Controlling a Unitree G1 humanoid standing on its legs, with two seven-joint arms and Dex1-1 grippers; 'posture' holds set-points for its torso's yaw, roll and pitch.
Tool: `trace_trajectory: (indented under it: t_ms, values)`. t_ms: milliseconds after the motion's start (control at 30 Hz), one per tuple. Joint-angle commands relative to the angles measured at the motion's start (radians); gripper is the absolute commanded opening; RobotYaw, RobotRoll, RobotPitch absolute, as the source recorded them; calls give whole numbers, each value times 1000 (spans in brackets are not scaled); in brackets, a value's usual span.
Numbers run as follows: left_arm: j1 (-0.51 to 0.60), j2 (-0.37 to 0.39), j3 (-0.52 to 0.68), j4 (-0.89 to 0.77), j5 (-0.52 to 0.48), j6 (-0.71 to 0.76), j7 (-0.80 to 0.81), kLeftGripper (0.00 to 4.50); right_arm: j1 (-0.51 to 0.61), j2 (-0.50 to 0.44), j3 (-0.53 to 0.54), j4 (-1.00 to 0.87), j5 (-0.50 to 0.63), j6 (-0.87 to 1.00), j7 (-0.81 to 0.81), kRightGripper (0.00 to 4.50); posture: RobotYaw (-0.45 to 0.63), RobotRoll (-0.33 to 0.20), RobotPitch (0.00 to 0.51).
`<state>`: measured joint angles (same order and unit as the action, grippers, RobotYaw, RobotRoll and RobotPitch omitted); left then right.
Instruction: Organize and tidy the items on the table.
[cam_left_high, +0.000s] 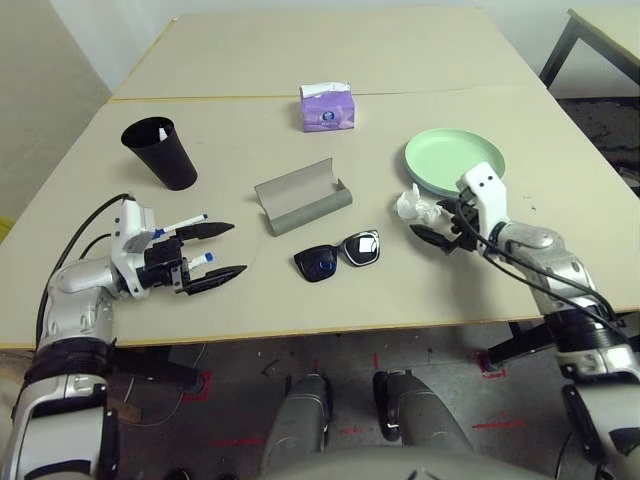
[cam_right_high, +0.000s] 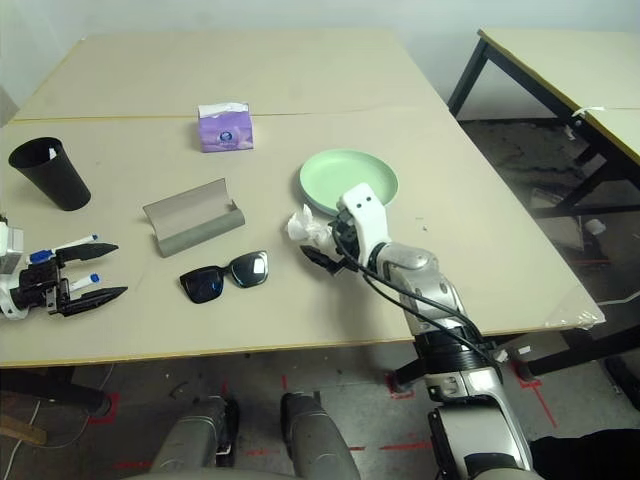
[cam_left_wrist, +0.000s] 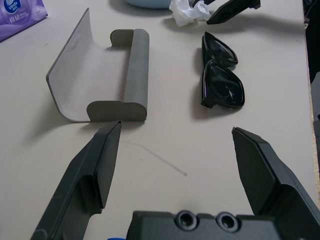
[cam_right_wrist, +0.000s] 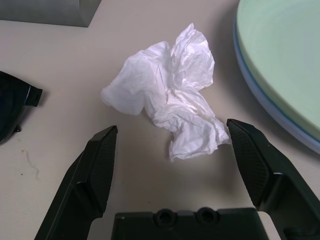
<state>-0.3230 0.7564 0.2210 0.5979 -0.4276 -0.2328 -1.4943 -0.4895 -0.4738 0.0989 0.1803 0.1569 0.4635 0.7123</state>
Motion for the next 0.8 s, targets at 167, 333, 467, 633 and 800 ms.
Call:
trace_trajectory:
  t_ms: [167,333,467,633,800]
  values:
    - [25,-1,11,-50,-16,15,13,4500,-12,6,14,-19,2,29,17,2014,19,0,144]
    - [33,-2,11,-78,-25,26,25,4500,-24,2,8,-28,7,39,26,181,20,0,146]
    - [42,-4,9,-94,-28,34,30,4500,-27,-2,3,-24,6,36,28,44,19,0,150]
    - [47,-6,6,-103,-27,42,36,4500,-27,-2,-6,-24,7,35,24,44,17,0,153]
    - [43,-7,2,-96,-22,47,38,4500,-153,-10,-93,35,20,5,-36,44,13,0,153]
